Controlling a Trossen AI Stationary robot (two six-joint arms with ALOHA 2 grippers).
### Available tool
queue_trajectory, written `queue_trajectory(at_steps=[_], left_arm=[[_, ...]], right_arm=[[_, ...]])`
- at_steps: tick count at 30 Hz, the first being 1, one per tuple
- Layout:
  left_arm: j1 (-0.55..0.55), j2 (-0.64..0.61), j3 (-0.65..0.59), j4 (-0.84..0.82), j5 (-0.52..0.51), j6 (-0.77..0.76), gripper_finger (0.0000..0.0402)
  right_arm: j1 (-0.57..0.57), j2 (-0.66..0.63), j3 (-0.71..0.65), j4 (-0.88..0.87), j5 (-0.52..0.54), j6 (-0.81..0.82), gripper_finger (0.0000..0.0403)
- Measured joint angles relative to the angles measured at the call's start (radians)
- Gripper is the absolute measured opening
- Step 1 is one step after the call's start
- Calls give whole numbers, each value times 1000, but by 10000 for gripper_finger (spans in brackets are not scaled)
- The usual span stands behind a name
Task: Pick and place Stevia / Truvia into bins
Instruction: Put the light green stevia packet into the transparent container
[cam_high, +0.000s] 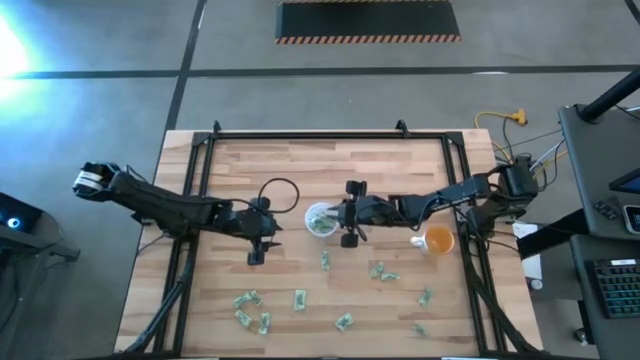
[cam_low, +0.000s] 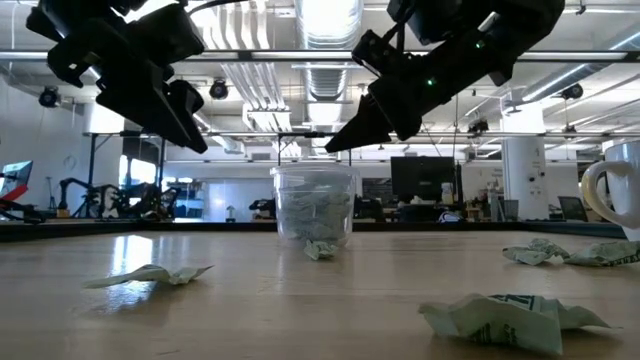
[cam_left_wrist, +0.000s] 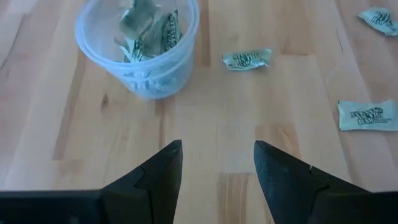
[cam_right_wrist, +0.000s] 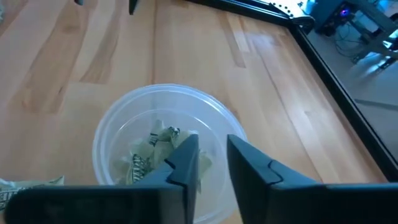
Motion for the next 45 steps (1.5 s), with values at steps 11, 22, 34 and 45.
queue_trajectory(at_steps=[11, 22, 34, 45], left_arm=[[-113, 100, -13, 130, 80, 33, 183], [-269, 372, -3, 587, 167, 285, 182], [-267, 598, 134, 603, 318, 280, 182], [-267, 688, 202, 524, 327, 336, 182]], right_arm=[[47, -13, 0, -2, 2, -74, 133], [129, -107, 0, -166, 0, -61, 121], [147, -124, -1, -202, 0, -40, 109], [148, -124, -3, -225, 0, -21, 106]])
